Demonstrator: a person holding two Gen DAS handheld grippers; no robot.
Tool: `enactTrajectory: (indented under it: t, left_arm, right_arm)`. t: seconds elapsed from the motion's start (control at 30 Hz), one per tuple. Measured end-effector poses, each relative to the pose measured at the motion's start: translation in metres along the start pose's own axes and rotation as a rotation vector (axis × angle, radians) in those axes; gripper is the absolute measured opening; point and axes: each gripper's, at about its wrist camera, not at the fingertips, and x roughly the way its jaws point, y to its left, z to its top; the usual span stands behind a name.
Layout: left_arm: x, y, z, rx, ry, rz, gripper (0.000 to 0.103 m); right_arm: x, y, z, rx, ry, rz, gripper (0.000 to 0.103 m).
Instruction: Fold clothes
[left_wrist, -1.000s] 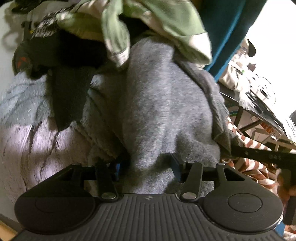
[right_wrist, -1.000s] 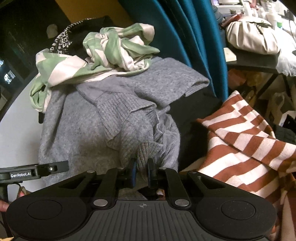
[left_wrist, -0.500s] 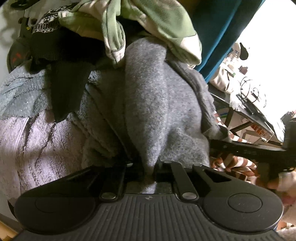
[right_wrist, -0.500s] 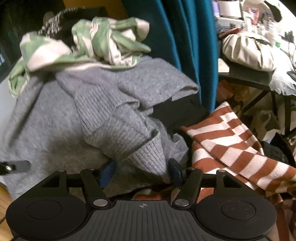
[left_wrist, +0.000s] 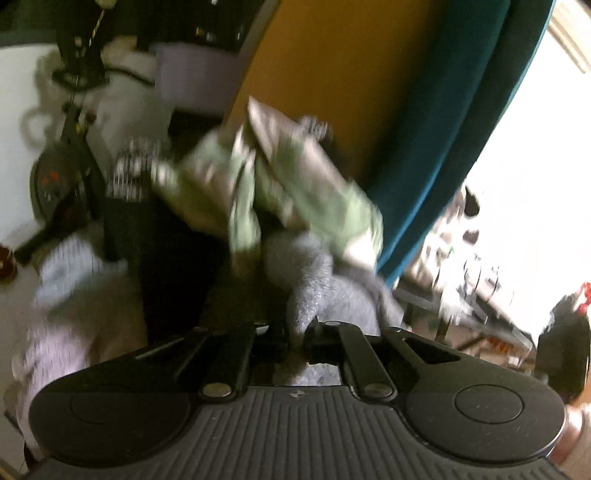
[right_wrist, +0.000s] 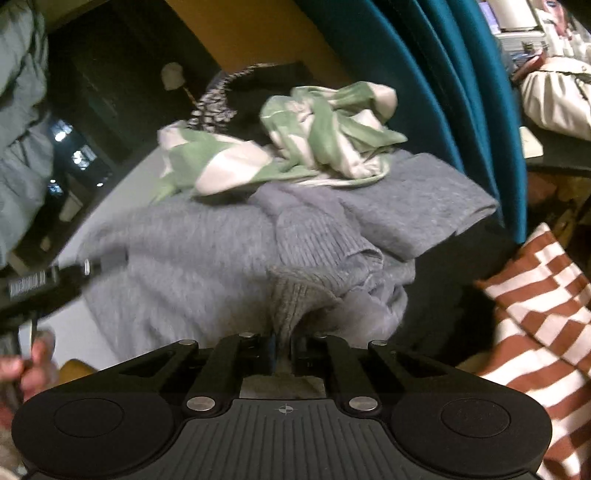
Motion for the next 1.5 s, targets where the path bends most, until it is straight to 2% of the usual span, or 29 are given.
enactTrajectory:
  t: [0.07, 0.17, 0.3, 0.37, 0.4, 0.43, 0.5, 0.63, 0.7, 0.77, 0.83, 0.9, 0.97, 1.0, 1.03, 1.07, 1.1, 1.13, 1.33, 1.5]
  left_arm:
    - [-0.005, -0.003, 0.011, 0.01, -0.032, -0.01, 0.007]
    - [0.002, -0.003, 0.011, 0.021, -0.018, 0.012, 0.007]
    - [0.009, 0.003, -0.005, -0.006, 0.03, 0.043, 0.008]
    - [0.009, 0.007, -0.011, -0.013, 0.045, 0.058, 0.008]
    - [0.01, 0.01, -0.013, -0.021, 0.057, 0.06, 0.008]
    - [0.01, 0.013, -0.015, -0.029, 0.069, 0.061, 0.008]
    - [0.01, 0.019, -0.019, -0.046, 0.087, 0.067, 0.008]
    - [0.008, 0.023, -0.029, -0.06, 0.104, 0.074, 0.008]
    - [0.01, 0.021, -0.035, -0.066, 0.119, 0.069, 0.008]
    - [0.012, 0.019, -0.042, -0.071, 0.136, 0.066, 0.008]
    - [0.014, 0.017, -0.048, -0.077, 0.153, 0.063, 0.008]
    - [0.015, 0.016, -0.052, -0.081, 0.167, 0.066, 0.008]
    - [0.015, 0.015, -0.054, -0.082, 0.179, 0.068, 0.008]
    - [0.015, 0.014, -0.055, -0.078, 0.183, 0.068, 0.008]
    - [0.014, 0.013, -0.055, -0.07, 0.185, 0.068, 0.008]
    - [0.013, 0.012, -0.055, -0.065, 0.185, 0.068, 0.008]
    - [0.012, 0.012, -0.055, -0.065, 0.184, 0.066, 0.008]
    - [0.01, 0.011, -0.055, -0.066, 0.183, 0.064, 0.008]
    - [0.009, 0.013, -0.052, -0.075, 0.183, 0.058, 0.008]
    - [0.014, 0.01, -0.052, -0.064, 0.193, 0.049, 0.008]
  right_arm:
    - [0.004, 0.002, -0.011, -0.047, 0.053, -0.037, 0.006]
    - [0.014, 0.0, -0.033, -0.104, 0.134, -0.135, 0.006]
    - [0.012, -0.015, -0.039, -0.052, 0.141, -0.211, 0.008]
    - [0.007, -0.024, -0.033, -0.01, 0.127, -0.238, 0.015]
    - [0.001, -0.027, -0.029, 0.011, 0.104, -0.239, 0.021]
    - [-0.004, -0.03, -0.024, 0.033, 0.079, -0.237, 0.032]
    - [-0.015, -0.037, -0.011, 0.095, 0.016, -0.23, 0.042]
    - [-0.02, -0.051, 0.015, 0.181, -0.071, -0.227, 0.043]
    - [-0.011, -0.053, 0.03, 0.176, -0.087, -0.243, 0.044]
    - [0.005, -0.056, 0.039, 0.183, -0.094, -0.253, 0.051]
    - [0.024, -0.062, 0.047, 0.208, -0.096, -0.255, 0.068]
    - [0.038, -0.07, 0.054, 0.252, -0.106, -0.273, 0.073]
    - [0.052, -0.078, 0.06, 0.298, -0.117, -0.293, 0.072]
    - [0.06, -0.082, 0.062, 0.32, -0.123, -0.302, 0.066]
    - [0.061, -0.083, 0.064, 0.34, -0.134, -0.296, 0.05]
    - [0.061, -0.084, 0.066, 0.359, -0.147, -0.288, 0.038]
    - [0.059, -0.084, 0.066, 0.362, -0.146, -0.289, 0.011]
    - [0.058, -0.083, 0.066, 0.363, -0.143, -0.292, 0.004]
    - [0.027, -0.055, 0.046, 0.181, -0.148, -0.186, 0.002]
    - [0.001, -0.023, 0.01, 0.069, -0.052, -0.096, 0.002]
